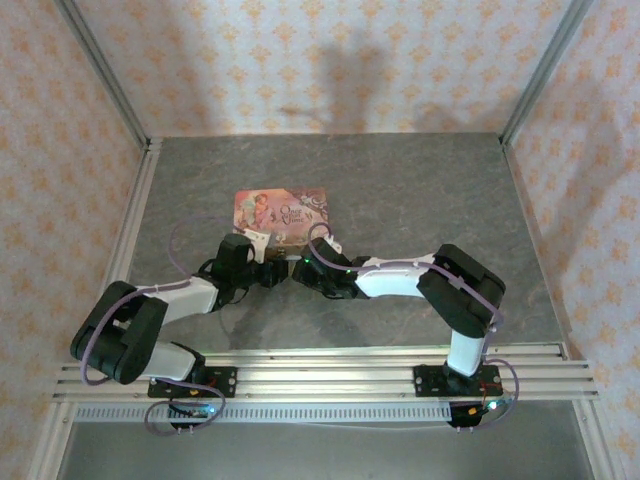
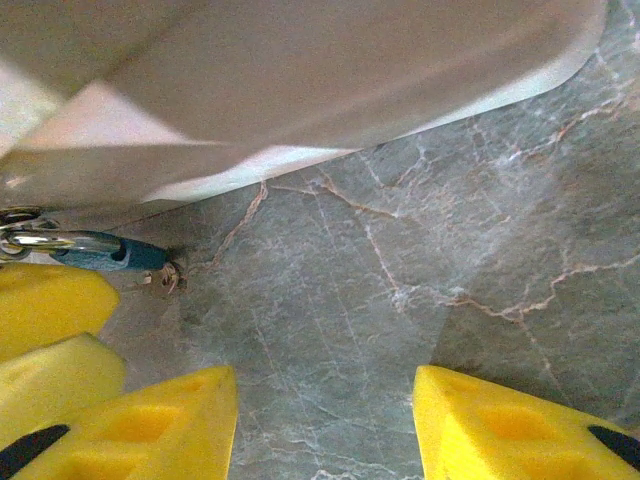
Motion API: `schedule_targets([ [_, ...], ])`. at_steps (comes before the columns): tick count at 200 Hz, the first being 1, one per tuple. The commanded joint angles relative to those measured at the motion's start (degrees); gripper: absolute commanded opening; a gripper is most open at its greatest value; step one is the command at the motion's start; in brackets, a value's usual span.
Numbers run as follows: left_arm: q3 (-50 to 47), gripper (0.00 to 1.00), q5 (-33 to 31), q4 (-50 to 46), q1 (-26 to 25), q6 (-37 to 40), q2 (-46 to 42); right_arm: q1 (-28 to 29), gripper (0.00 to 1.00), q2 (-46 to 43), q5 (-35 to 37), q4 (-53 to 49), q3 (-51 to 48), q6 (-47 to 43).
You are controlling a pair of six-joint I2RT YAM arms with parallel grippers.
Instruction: Unlock a padlock with a key
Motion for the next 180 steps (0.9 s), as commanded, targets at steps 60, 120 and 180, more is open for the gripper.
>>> schedule_targets([
  [60, -0.26, 0.47, -3.57, -7.20, 2.50, 1.05, -8.37, -1.17, 0.48, -0.11, 1.48, 1.59, 0.28, 0.15],
  [120, 3.78, 0.48, -1.16, -5.83, 2.50, 1.89, 0.73, -2.43, 0.47, -1.02, 0.47, 5.08, -3.14, 1.99],
  [180, 7.29, 0.49, 4.94, -2.91, 2.41, 5.38, 5.49, -3.84, 0.46, -3.25, 0.93, 7.43, -7.03, 2.34],
])
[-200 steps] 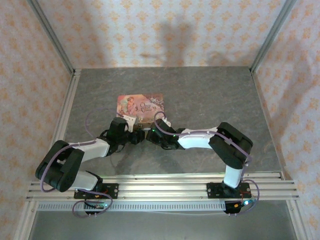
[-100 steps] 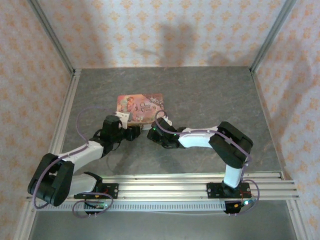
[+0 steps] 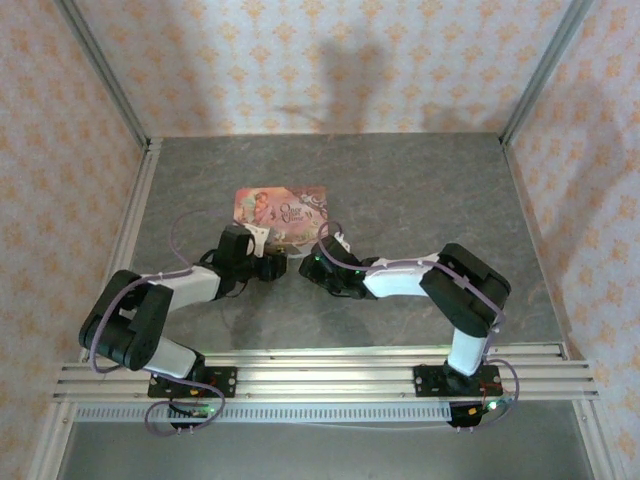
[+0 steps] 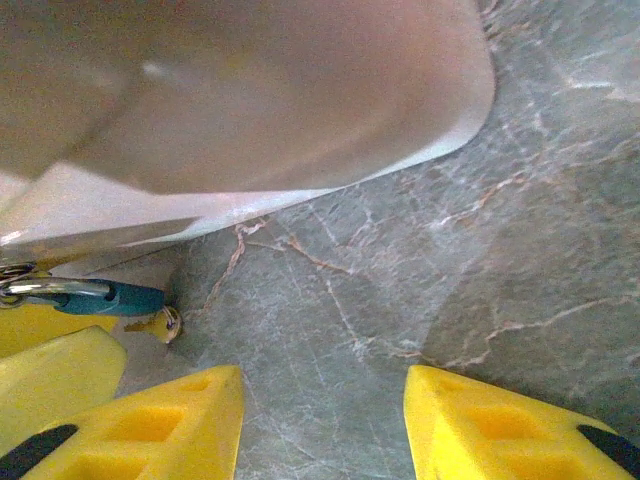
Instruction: Unlock a padlock with a key
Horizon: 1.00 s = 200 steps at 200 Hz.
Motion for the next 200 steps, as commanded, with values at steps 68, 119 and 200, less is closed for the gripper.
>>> schedule_targets([
  [68, 4.88, 0.39, 6.80, -0.19, -1.03, 2.64, 2.23, -1.67, 0.46, -2.81, 1.08, 1.79, -3.77, 0.13],
  [119, 3.49, 0.37, 1.58, 3.79, -1.67, 0.32, 4.30, -1.67, 0.46, -2.20, 0.84, 2.64, -4.38, 0.66],
  [200, 1.42, 0.43, -1.83, 11.62, -2.67, -2.89, 6.39, -1.76, 0.46, -1.20, 0.24, 3.33, -4.21, 0.64],
])
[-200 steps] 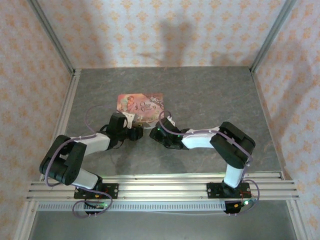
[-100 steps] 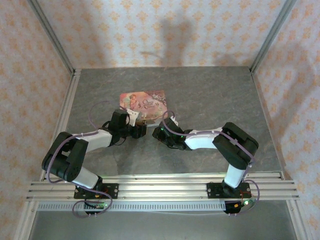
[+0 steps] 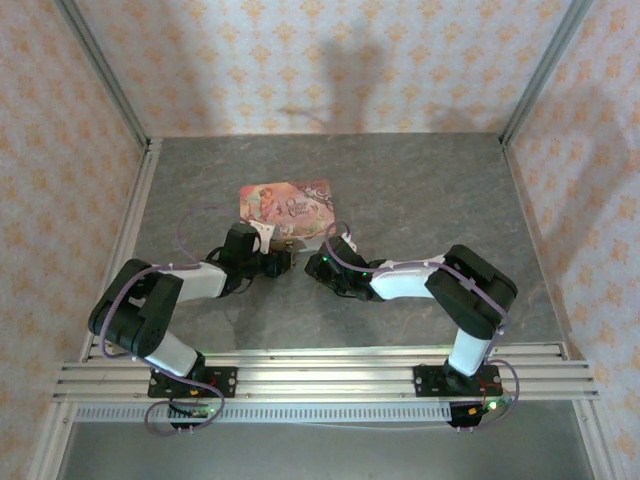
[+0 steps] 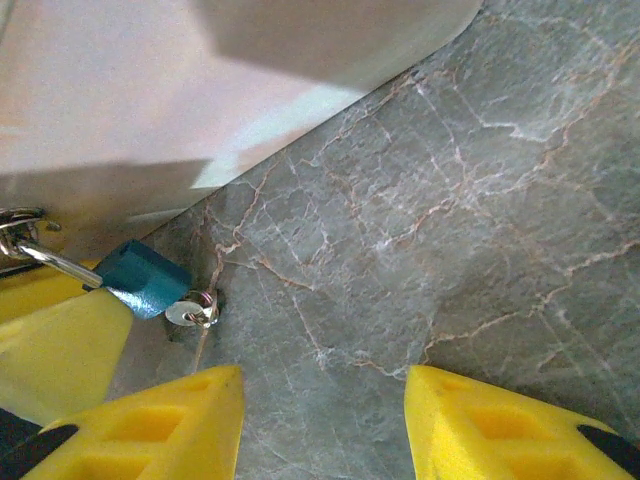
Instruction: Unlock a padlock with a key
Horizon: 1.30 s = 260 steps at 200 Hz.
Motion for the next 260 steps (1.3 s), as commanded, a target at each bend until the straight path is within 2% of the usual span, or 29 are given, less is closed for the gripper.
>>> schedule_targets([
  [1, 0.09, 0.43, -0.01, 5.51, -1.12, -1.38, 1.95, -0.47, 0.46, 0.54, 0.18, 0.39, -0.87, 0.39],
  [46, 0.42, 0.38, 0.66, 8.34, -2.69, -2.38, 4.78, -0.65, 0.46, 1.72, -1.13, 2.15, -0.95, 1.01],
  [108, 1.22, 0.10, -0.51, 4.00, -2.68, -4.31, 4.09, -0.82, 0.46, 1.84, -1.42, 2.17, -0.91, 1.14],
  [198, -3.65, 0.00, -4.96, 0.71, -2.68, -4.99, -6.14, -1.61, 0.46, -2.18, 0.62, -0.34, -1.64, -0.19],
  [260, -1.41, 0.00, -4.14, -10.52, -2.69, -3.40, -11.51, -1.89, 0.46, -5.13, 2.01, -4.26, 0.19, -3.21],
])
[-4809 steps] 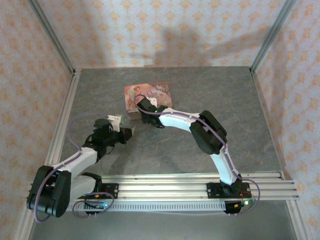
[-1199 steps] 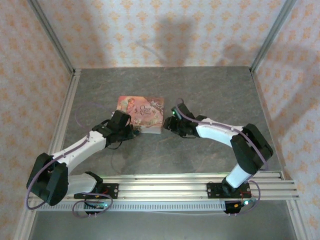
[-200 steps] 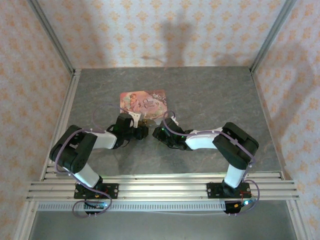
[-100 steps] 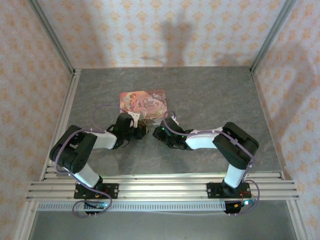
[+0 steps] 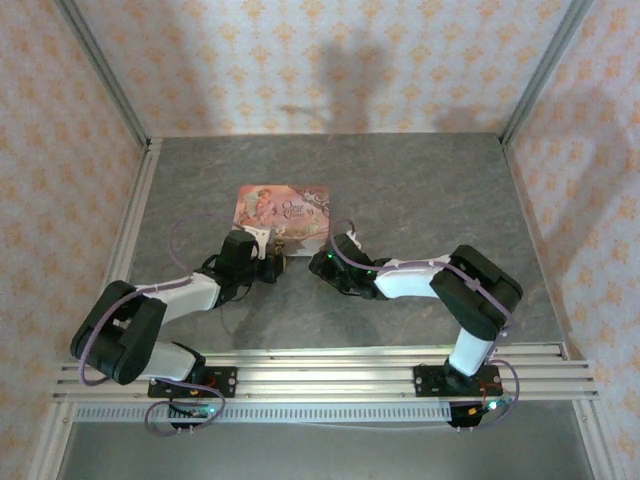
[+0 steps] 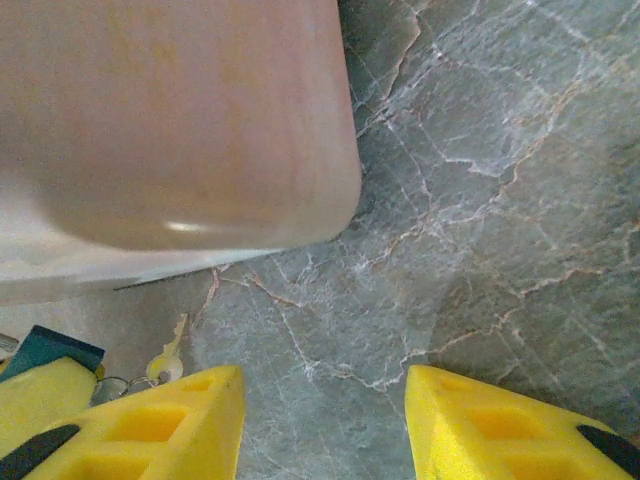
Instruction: Unlock a padlock with a key
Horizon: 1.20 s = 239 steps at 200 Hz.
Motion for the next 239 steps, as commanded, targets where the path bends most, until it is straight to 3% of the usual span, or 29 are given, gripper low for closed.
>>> schedule_targets([
  [1, 2.15, 0.00, -0.18, -4.91, -0.13, 1.31, -2.10, -0.27, 0.46, -3.55, 3.07, -3.97, 1.28, -3.08],
  [55, 5.45, 0.00, -2.00, -14.71, -0.12, 1.49, -0.97, -0.26, 0.46, -9.36, 7.89, -13.14, 6.55, -13.34],
  [108, 9.30, 0.00, -3.28, -21.35, -0.13, -3.20, 1.48, 0.00, 0.45, -5.65, 2.71, -3.74, 1.96, -8.80],
  [116, 9.65, 0.06, -3.40, -22.09, -0.13, -2.93, 1.26, 0.13, 0.44, -5.28, 2.58, -3.31, 1.81, -8.53],
  [131, 9.79, 0.26, -3.62, -23.00, -0.13, -2.41, 0.25, 0.44, 0.44, -4.79, 2.88, -3.25, 1.83, -8.76],
  [151, 9.36, 0.38, -4.01, -23.84, -0.11, -2.21, -2.79, 1.03, 0.44, -4.61, 3.37, -3.21, 1.90, -9.20],
  [196, 10.11, 0.45, -6.57, -30.05, 0.20, -2.41, -10.72, 4.12, 0.44, -2.27, 4.34, -2.77, 3.28, -9.13],
  [239, 12.12, 0.46, -6.70, -35.64, 4.67, -5.69, -16.08, 8.73, 0.43, 2.90, 7.44, -4.38, 8.14, -10.91],
])
